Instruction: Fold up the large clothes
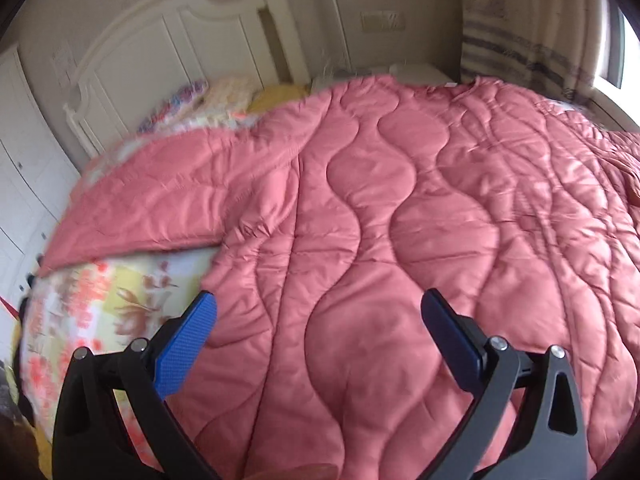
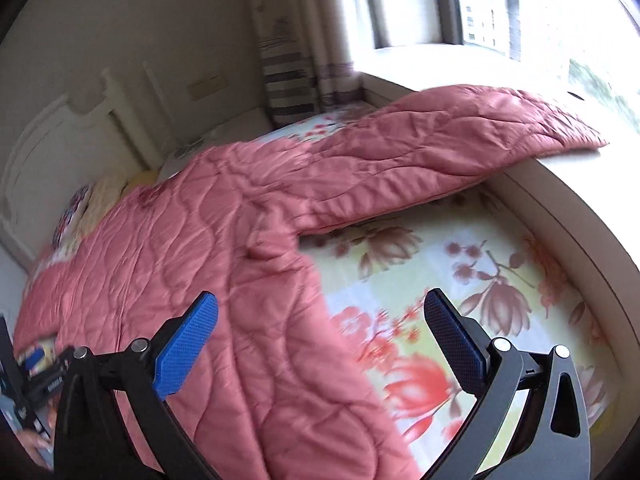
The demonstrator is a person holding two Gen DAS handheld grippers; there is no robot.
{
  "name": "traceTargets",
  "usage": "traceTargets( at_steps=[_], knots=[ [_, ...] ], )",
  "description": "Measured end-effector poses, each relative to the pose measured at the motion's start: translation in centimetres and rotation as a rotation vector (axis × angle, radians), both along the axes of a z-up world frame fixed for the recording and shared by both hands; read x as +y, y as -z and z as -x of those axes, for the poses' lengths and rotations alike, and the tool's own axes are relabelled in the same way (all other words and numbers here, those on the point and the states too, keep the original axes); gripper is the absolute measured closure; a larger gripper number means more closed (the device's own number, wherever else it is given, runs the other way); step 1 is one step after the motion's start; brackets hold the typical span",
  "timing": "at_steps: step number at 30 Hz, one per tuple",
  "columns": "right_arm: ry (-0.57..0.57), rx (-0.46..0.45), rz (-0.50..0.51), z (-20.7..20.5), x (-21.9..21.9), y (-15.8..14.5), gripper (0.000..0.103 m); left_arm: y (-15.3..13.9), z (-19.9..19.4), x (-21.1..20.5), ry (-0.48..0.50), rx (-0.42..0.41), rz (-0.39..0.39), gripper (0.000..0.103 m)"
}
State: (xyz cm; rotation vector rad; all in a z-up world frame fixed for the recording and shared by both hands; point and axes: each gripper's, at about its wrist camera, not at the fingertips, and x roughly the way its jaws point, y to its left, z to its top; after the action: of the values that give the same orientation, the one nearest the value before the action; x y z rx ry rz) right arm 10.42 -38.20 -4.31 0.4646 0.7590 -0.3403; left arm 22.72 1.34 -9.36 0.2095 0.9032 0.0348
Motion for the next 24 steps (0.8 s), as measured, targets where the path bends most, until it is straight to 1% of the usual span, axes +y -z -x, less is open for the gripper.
traceTargets(
  at_steps=[3, 5, 6, 7, 9, 11, 13, 14, 15, 16, 17, 18, 19, 21, 24],
  knots=[
    [0.116, -0.021, -0.062, -1.1, -5.1, 0.8, 0.004, 2.1, -0.5, 0.8, -0.003, 0.043, 0.047, 0.002],
    [0.196, -0.035, -0.094, -2.0, -8.5, 1.6, 0.004, 2.8, -0.2, 1.8, -0.006, 0.02, 0.121, 0.002],
    [0.231, -0.04, -0.106, -2.5, -10.0, 1.9, 0.004, 2.9, -0.3, 2.3, -0.011, 0.031, 0.162, 0.002],
    [0.269, -0.046, -0.111, -2.9, -11.3, 2.2, 0.004, 3.0, -0.5, 2.5, -0.013, 0.035, 0.18, 0.002],
    [0.344, -0.038, -0.115, -3.8, -13.5, 2.9, 0.004, 3.2, -0.8, 2.6, -0.016, 0.035, 0.18, 0.002],
    [0.381, -0.046, -0.132, -4.8, -14.9, 3.6, 0.005, 3.3, -1.0, 2.6, -0.019, 0.033, 0.172, 0.002],
    [0.391, -0.069, -0.134, -5.2, -15.4, 3.9, 0.017, 3.2, -0.8, 2.2, -0.022, 0.035, 0.177, 0.002],
    [0.396, -0.081, -0.129, -5.5, -15.5, 3.9, 0.029, 3.2, -0.8, 2.3, -0.022, 0.035, 0.179, 0.002],
    [0.402, -0.097, -0.11, -5.6, -15.3, 3.7, 0.045, 3.2, -0.6, 2.4, -0.023, 0.035, 0.179, 0.002],
    [0.409, -0.121, -0.081, -5.7, -15.2, 3.2, 0.053, 3.2, -0.6, 2.4, -0.023, 0.034, 0.179, 0.002],
    [0.422, -0.146, -0.019, -5.8, -14.5, 2.2, 0.063, 3.2, -0.6, 2.4, -0.023, 0.034, 0.179, 0.002],
    [0.423, -0.169, 0.043, -5.7, -13.6, 1.1, 0.069, 3.2, -0.7, 2.5, -0.024, 0.034, 0.181, 0.002],
    [0.406, -0.195, 0.117, -6.2, -12.3, -0.3, 0.07, 3.2, -0.6, 2.5, -0.025, 0.033, 0.182, 0.002],
    [0.313, -0.236, 0.273, -7.8, -8.8, -3.3, 0.071, 3.2, -0.8, 2.4, -0.028, 0.031, 0.182, 0.002],
    [0.112, -0.274, 0.502, -11.1, -1.6, -6.8, 0.07, 3.2, -0.8, 2.4, -0.03, 0.03, 0.183, 0.002]
  ],
)
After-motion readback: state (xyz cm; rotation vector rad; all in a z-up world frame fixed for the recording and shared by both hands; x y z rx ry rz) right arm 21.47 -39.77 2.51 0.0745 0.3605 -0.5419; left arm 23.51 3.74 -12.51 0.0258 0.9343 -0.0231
